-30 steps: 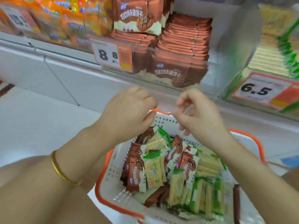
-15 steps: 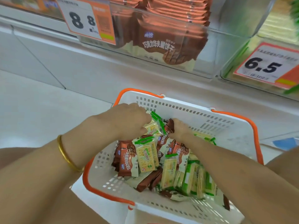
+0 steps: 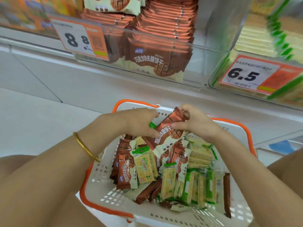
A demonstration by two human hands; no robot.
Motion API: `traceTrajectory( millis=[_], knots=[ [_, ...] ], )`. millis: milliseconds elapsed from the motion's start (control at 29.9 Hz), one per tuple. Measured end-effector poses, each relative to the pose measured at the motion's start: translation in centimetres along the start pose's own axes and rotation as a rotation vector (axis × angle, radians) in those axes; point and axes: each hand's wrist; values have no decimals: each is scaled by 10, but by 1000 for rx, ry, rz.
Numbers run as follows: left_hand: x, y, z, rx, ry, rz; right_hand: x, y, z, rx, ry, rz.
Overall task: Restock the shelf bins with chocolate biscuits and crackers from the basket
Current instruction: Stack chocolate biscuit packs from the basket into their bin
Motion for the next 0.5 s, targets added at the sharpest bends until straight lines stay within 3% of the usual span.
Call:
traceTrajectory(
  millis=[167,234,301,401,434,501],
  knots=[
    [-13,-50,-64,-181,-357,143,94,-44,-36,-70,-13,-257],
    [-16,-79,-90,-391,-503,292,132,-52,-53,-205,-44,-392],
    [-12,-91,-113,-732,-577,448,168,-49,-69,-420,-101,-497],
    [2,-86,-133,-1256,-433,441,210,-21,-85,-656,-111,-545],
    [10,-82,-135,-1344,-312,385,219,-4,-87,-687,-106,-532],
    [28,-72,-130,-1359,-110,289,232,35,-85,-699,-105,-489]
  ],
)
Point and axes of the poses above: each hand's wrist, its own y-axis towards the middle knuckle, its own z-axis out of the palm, x = y × z, and after that the axes turned 11 degrees about -y, right-handed
